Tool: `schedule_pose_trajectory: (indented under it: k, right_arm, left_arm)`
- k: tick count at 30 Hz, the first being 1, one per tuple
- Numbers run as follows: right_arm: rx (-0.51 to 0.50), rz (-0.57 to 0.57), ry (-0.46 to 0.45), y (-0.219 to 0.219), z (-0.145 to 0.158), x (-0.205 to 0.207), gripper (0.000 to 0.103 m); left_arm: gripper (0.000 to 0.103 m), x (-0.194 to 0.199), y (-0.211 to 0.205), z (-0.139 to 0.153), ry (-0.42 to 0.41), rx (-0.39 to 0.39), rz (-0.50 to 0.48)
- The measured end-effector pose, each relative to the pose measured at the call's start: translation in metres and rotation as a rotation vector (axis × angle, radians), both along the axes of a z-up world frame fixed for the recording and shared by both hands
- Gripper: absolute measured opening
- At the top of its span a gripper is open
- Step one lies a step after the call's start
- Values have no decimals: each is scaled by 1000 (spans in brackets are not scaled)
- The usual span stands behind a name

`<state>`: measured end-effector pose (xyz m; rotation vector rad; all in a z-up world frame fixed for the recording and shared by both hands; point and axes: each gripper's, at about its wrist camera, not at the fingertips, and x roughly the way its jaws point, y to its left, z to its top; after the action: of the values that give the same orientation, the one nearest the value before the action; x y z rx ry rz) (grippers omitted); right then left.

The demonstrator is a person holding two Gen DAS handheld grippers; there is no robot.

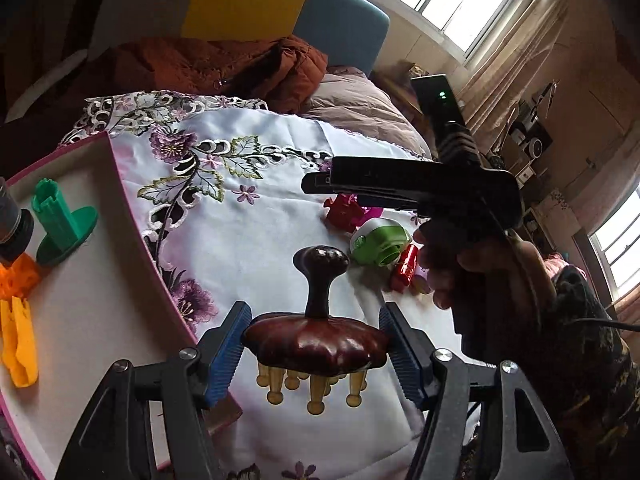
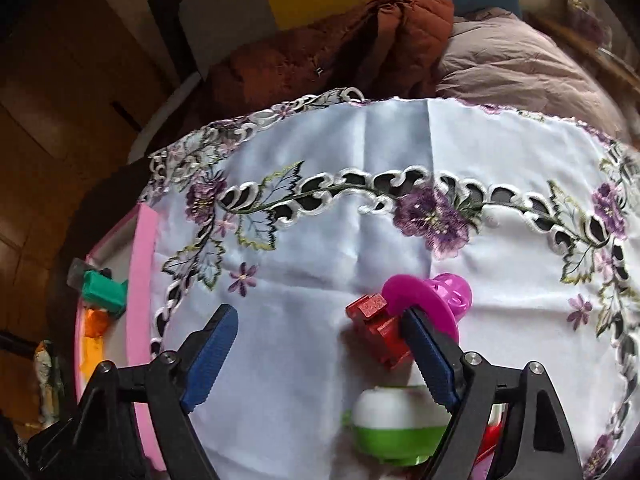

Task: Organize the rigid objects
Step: 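Close the left tool on the brown peg massage comb's handle, then carry the brown comb toward the tray with left tool while right grasps red K puzzle piece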

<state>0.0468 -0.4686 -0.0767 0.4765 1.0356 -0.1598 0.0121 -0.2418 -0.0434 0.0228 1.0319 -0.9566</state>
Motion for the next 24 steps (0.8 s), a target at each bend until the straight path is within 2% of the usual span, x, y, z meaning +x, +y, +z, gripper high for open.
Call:
schedule_pose_trajectory:
  k: [3, 7, 11, 13, 20, 21, 22, 24]
  right_arm:
    - [148, 72, 28, 2, -4, 6, 85]
    - [264, 136, -28, 16, 4, 0, 85]
    - [202, 85, -26, 18, 11, -1, 85]
    - [124, 61, 4, 20, 10, 2, 85]
    - [-72, -16, 125, 26, -16, 21, 84]
    - [-109, -11, 131, 29, -17, 22, 80]
    - [-133, 6, 147, 33, -19, 25, 54]
    - [-206, 58, 170, 46, -22, 27, 35]
  left_arm:
    - [67, -1, 14, 2, 2, -10, 18]
    - [67, 0, 29, -1, 20, -18, 43]
    - [67, 0, 40, -2, 26, -25, 68]
    - [67, -1, 45, 1, 18, -31, 76]
    - [67, -1, 69, 5, 16, -37, 118]
    - [67, -1, 73, 5, 15, -39, 126]
    - [67, 0, 77, 5, 13, -38, 134]
    - [67, 1, 86, 6, 13, -39, 153]
